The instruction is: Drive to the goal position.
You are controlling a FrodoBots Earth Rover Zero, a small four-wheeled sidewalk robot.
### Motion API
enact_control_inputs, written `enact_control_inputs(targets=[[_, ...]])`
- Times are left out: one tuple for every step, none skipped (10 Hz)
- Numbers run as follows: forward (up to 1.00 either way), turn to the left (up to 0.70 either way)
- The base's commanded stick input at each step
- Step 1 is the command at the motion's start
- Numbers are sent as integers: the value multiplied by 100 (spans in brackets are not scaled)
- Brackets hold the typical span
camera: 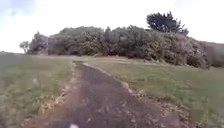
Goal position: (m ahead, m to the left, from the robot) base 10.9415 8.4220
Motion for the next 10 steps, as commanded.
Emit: enact_control_inputs(targets=[[85,34],[85,29],[85,11],[85,4],[85,0],[85,0],[85,0],[85,0],[85,0],[85,0]])
